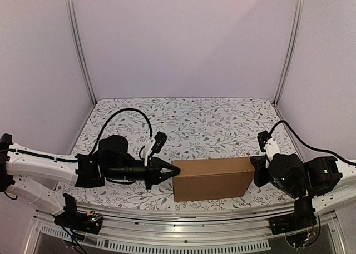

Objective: Fold the paper box

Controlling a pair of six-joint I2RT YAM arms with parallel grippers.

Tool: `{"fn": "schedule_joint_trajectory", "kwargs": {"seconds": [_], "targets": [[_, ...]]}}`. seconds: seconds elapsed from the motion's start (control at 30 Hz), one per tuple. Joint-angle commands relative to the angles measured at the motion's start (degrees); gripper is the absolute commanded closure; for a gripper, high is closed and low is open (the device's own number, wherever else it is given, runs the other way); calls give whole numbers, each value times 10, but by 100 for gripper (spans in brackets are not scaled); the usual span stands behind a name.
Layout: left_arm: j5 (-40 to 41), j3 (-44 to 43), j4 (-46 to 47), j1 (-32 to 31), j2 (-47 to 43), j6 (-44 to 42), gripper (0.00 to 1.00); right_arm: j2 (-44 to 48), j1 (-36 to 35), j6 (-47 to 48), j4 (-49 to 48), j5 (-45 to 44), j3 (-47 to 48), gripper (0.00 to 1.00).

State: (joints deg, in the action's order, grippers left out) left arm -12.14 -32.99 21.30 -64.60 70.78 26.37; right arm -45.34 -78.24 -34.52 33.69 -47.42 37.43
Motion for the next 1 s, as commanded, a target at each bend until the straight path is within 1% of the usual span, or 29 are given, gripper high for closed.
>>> {"fn": "schedule_joint_trajectory", "kwargs": {"seconds": [0.0,0.07,0.17,0.33,0.47,0.57,0.67,0.73,0.8,0.83,0.87,0.97], "targets": [[14,11,-100,4,19,-7,100,-5,5,-96,40,32,-59,100],[16,12,-100,4,20,-6,100,-5,5,-131,43,51,-80,100],[18,12,-99,3,20,-6,100,9,5,-157,48,59,-94,100],[21,3,-109,4,19,-9,100,27,5,-139,49,41,-71,100],[30,-5,-120,4,13,-10,100,1,5,-110,49,30,-35,100],[35,-18,-138,4,12,-12,93,-25,5,-89,47,23,-10,100],[46,-31,-155,6,8,-15,83,-45,5,-67,42,7,12,100],[48,-43,-170,7,3,-19,76,-56,5,-50,39,-1,32,98],[49,-59,-188,8,-6,-23,70,-65,5,-26,37,-9,54,94],[51,-70,-199,8,-12,-25,66,-68,5,-17,37,-11,67,92],[55,-82,-209,8,-18,-28,58,-73,7,2,37,-14,79,90],[74,-119,-268,9,-35,-41,49,-80,10,42,36,-25,115,80]]}}
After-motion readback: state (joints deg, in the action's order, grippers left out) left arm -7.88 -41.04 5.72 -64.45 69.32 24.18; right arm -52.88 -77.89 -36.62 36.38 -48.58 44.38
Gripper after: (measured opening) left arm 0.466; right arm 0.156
